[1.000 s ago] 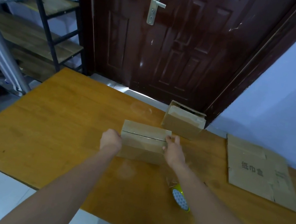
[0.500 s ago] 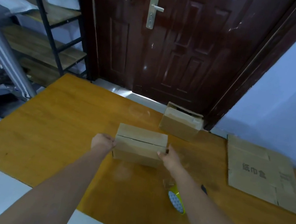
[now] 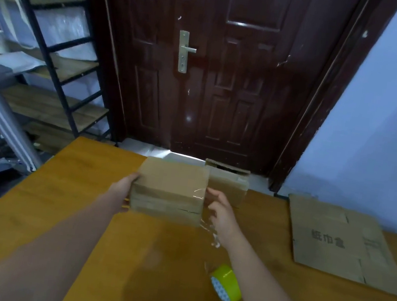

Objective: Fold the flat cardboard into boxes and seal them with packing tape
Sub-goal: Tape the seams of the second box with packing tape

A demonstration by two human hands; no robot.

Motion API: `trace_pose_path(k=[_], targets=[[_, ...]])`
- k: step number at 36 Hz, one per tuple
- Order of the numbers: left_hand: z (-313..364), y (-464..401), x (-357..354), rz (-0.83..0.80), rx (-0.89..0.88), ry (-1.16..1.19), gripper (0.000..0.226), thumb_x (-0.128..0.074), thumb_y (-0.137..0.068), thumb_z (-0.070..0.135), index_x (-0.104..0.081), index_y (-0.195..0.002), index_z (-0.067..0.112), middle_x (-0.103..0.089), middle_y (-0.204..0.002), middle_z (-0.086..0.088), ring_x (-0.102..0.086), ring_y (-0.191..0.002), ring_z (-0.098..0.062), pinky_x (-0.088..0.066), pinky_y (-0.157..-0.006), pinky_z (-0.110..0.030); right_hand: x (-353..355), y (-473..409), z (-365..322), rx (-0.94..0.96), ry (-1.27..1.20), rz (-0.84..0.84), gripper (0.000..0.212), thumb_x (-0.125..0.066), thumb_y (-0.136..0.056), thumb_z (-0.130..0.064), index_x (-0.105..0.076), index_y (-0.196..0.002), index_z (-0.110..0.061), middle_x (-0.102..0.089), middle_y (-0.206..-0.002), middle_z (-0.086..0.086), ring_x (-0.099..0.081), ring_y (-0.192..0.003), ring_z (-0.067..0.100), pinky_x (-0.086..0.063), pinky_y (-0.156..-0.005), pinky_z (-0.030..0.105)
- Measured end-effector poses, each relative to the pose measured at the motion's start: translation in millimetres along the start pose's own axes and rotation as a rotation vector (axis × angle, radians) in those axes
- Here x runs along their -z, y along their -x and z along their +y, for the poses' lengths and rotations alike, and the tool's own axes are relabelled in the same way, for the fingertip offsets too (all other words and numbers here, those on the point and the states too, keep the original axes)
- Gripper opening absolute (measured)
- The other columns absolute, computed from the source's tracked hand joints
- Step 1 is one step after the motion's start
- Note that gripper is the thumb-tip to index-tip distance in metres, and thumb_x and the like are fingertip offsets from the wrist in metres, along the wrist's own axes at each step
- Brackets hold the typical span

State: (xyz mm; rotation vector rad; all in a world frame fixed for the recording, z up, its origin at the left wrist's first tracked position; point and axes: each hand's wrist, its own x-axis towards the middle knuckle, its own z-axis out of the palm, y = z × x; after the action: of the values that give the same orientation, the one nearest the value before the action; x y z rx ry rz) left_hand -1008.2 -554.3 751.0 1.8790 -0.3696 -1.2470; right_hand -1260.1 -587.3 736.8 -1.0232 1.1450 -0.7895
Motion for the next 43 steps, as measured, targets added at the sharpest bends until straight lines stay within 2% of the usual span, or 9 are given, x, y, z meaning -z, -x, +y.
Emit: trace_pose_path(k=[3,5,10,15,18,23,36,40,43], targets=[[0.2,4.5,-1.0,-0.076,-0.107,0.012,0.07,-0.055,-0.088,0.054,-0.035,-0.143,0.014,-0.043,-0.139,-0.011,-0.046,-0.122,-0.034,-0.037,-0.1,-0.051,4.1,-1.3,-8.5,0.001,-0.034,0.045,0.02,-0.041,-0.098,-0.018,-0.058,-0.106,-0.026,-0.059,-0.121,0.002,-0.053,-0.112,0.018,-0.042,-0.099,0.036],[-1.3,9.4,-3.9,-0.115,-0.172,0.0,0.07,-0.052,-0.09,0.055,-0.033,-0.145,0.017,-0.04,-0.141,-0.005,-0.044,-0.127,-0.029,-0.033,-0.103,-0.05,8.1,-3.1,-15.3,0.022,0.031,0.058,0.028,-0.04,-0.099,-0.035,-0.052,-0.122,-0.025,-0.051,-0.131,-0.004,-0.046,-0.12,0.015,-0.034,-0.107,0.038],[-2.6,16.0,-13.9,-0.193,-0.337,-0.072,0.049,-0.045,-0.099,0.031,-0.033,-0.146,0.022,-0.035,-0.147,0.0,-0.034,-0.134,-0.026,-0.032,-0.107,-0.05,15.4,-7.9,-32.0,0.036,0.083,0.119,0.051,-0.03,-0.098,-0.051,-0.038,-0.14,-0.024,-0.042,-0.141,-0.003,-0.039,-0.13,0.019,-0.03,-0.11,0.043],[0.2,9.2,-18.1,-0.096,-0.416,-0.214,0.047,-0.05,-0.094,-0.001,-0.043,-0.138,0.014,-0.047,-0.125,-0.005,-0.046,-0.103,-0.023,-0.038,-0.085,-0.038,16.1,-7.1,-34.2,0.03,0.108,0.137,0.059,-0.023,-0.096,-0.058,-0.03,-0.145,-0.027,-0.031,-0.151,-0.001,-0.029,-0.139,0.022,-0.026,-0.114,0.046],[-5.1,1.9,-17.2,-0.014,-0.415,-0.204,0.052,-0.048,-0.091,-0.008,-0.039,-0.139,0.01,-0.046,-0.112,-0.005,-0.048,-0.1,-0.026,-0.04,-0.084,-0.039,10.4,-9.0,-27.6,0.018,0.136,0.106,0.061,-0.025,-0.095,-0.059,-0.029,-0.146,-0.026,-0.029,-0.152,0.0,-0.028,-0.139,0.023,-0.027,-0.114,0.046],[-12.2,-11.4,-9.0,-0.07,-0.283,-0.106,0.06,-0.046,-0.092,-0.006,-0.029,-0.146,0.012,-0.045,-0.135,-0.014,-0.045,-0.118,-0.031,-0.04,-0.098,-0.042,-8.0,-16.4,-10.4,-0.055,0.169,0.092,0.067,-0.03,-0.092,-0.063,-0.032,-0.144,-0.022,-0.036,-0.148,0.001,-0.035,-0.135,0.023,-0.031,-0.111,0.047],[-1.7,-78.9,31.7,-0.179,-0.113,0.089,0.033,-0.052,-0.097,0.023,-0.045,-0.128,0.016,-0.047,-0.126,-0.009,-0.047,-0.122,-0.031,-0.042,-0.102,-0.041,-77.3,-73.0,3.2,-0.176,0.114,0.181,0.04,-0.04,-0.1,-0.034,-0.045,-0.133,-0.01,-0.05,-0.126,0.005,-0.048,-0.12,0.026,-0.044,-0.103,0.039],[8.9,-106.8,34.1,-0.143,-0.058,0.036,0.043,-0.048,-0.099,0.023,-0.039,-0.139,0.009,-0.042,-0.138,-0.013,-0.045,-0.124,-0.034,-0.041,-0.104,-0.044,-90.5,-95.1,11.3,-0.22,0.185,0.227,0.045,-0.05,-0.097,-0.018,-0.04,-0.141,-0.018,-0.049,-0.137,0.006,-0.052,-0.118,0.028,-0.051,-0.094,0.04],[11.6,-127.7,35.0,-0.14,-0.056,-0.073,0.046,-0.052,-0.097,0.017,-0.04,-0.14,0.009,-0.047,-0.134,-0.017,-0.05,-0.109,-0.032,-0.046,-0.095,-0.041,-98.8,-108.1,17.5,-0.231,0.223,0.264,0.05,-0.054,-0.094,-0.01,-0.039,-0.142,-0.018,-0.049,-0.137,0.008,-0.054,-0.117,0.029,-0.052,-0.093,0.041]])
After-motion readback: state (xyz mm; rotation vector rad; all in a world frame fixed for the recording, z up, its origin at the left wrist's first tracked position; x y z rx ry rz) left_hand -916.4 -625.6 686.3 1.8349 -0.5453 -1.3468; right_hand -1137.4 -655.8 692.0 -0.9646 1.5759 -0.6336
